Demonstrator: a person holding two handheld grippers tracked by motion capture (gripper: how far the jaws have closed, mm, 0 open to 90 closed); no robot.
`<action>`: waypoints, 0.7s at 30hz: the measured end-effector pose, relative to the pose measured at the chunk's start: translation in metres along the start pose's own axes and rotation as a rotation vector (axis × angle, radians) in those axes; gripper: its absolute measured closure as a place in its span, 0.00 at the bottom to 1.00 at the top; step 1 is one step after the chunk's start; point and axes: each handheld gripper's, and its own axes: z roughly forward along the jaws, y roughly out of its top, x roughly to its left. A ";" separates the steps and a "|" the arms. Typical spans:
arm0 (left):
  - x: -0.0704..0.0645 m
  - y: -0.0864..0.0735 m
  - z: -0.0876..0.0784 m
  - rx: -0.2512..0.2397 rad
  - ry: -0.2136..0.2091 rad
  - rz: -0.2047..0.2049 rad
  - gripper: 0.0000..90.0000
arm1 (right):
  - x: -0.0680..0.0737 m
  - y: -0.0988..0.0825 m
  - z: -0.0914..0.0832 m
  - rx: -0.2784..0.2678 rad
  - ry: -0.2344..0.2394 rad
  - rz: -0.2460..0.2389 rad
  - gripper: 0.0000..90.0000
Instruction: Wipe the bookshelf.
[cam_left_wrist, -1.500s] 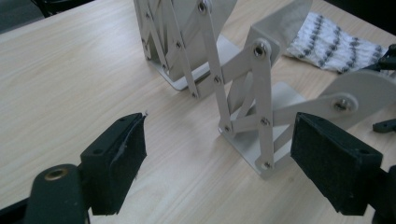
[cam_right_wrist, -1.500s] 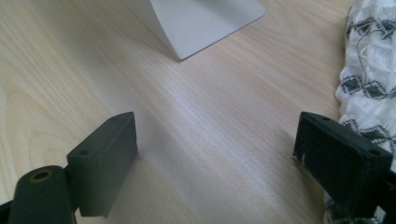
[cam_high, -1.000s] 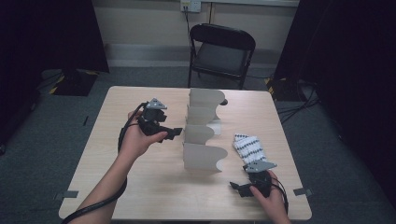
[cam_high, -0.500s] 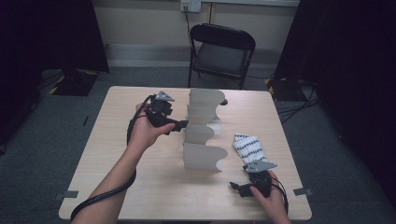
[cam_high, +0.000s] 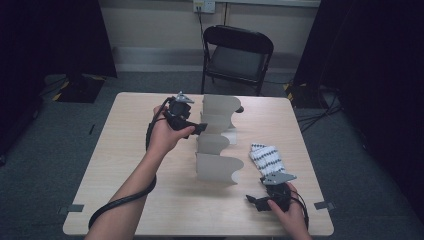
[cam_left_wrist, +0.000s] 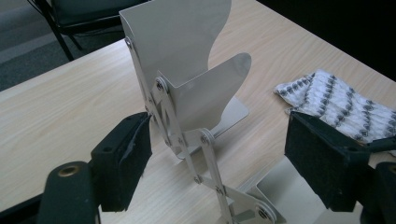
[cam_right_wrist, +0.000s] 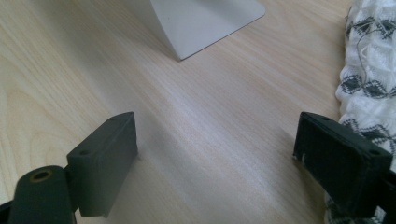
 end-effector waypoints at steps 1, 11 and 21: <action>0.000 0.000 0.002 -0.005 -0.002 -0.009 0.26 | 0.000 0.000 0.000 -0.001 0.000 -0.001 0.14; 0.001 0.002 0.017 0.020 0.007 -0.027 0.30 | 0.000 0.000 0.000 0.000 0.001 0.000 0.14; 0.004 -0.004 0.029 0.054 0.030 -0.062 0.42 | 0.000 0.000 0.000 0.000 0.000 0.000 0.14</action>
